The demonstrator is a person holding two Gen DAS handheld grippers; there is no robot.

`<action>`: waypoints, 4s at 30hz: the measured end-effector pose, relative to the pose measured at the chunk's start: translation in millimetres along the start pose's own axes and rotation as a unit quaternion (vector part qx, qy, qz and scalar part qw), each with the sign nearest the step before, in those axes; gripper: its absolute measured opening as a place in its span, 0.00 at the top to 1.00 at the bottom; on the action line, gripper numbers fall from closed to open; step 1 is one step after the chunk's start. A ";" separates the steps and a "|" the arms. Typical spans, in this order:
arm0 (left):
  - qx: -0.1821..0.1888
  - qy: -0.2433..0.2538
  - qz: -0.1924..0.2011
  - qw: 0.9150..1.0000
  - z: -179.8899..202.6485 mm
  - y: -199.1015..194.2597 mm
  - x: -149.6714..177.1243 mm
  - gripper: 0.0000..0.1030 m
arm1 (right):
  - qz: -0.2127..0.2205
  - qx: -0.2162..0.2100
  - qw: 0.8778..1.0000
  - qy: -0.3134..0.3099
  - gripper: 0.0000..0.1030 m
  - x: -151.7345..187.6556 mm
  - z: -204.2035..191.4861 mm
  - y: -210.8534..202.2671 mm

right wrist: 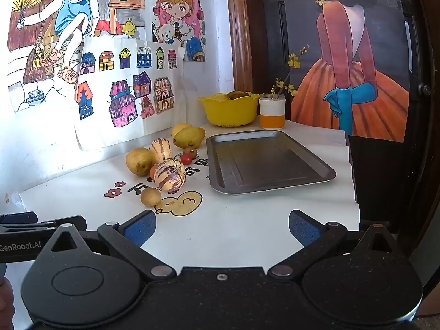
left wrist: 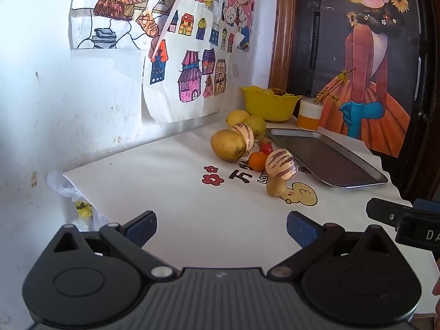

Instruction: Organize fruits

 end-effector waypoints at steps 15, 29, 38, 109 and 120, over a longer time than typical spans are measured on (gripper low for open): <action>0.001 0.000 -0.002 1.000 -1.0 -0.3 2.5 0.00 | -0.002 0.000 1.000 0.001 0.00 1.5 -0.6 -0.1; 0.002 -0.002 -0.006 1.000 -0.8 1.4 5.3 0.00 | -0.004 -0.001 1.000 0.001 0.00 2.4 -0.8 0.0; 0.002 -0.003 -0.007 1.000 -0.7 1.5 5.0 0.00 | -0.005 -0.001 1.000 0.001 0.00 2.8 -1.2 0.5; 0.080 0.102 -0.129 0.983 52.9 118.9 -34.9 0.48 | -0.200 -0.214 0.953 -0.071 0.41 -81.4 -23.8 194.0; 0.082 0.120 -0.136 0.980 61.6 117.5 -34.2 0.73 | -0.199 -0.218 0.955 -0.032 0.49 -76.7 -18.5 192.1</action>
Point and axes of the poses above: each gripper's, at about its wrist camera, not at the fingertips, and y roughly the way its jaws point, z to its right, x to its underside, the point moved 4 cm from there along y, roughly the way its jaws point, and after that the axes turned 5 degrees about -y, right-handed, at the moved point
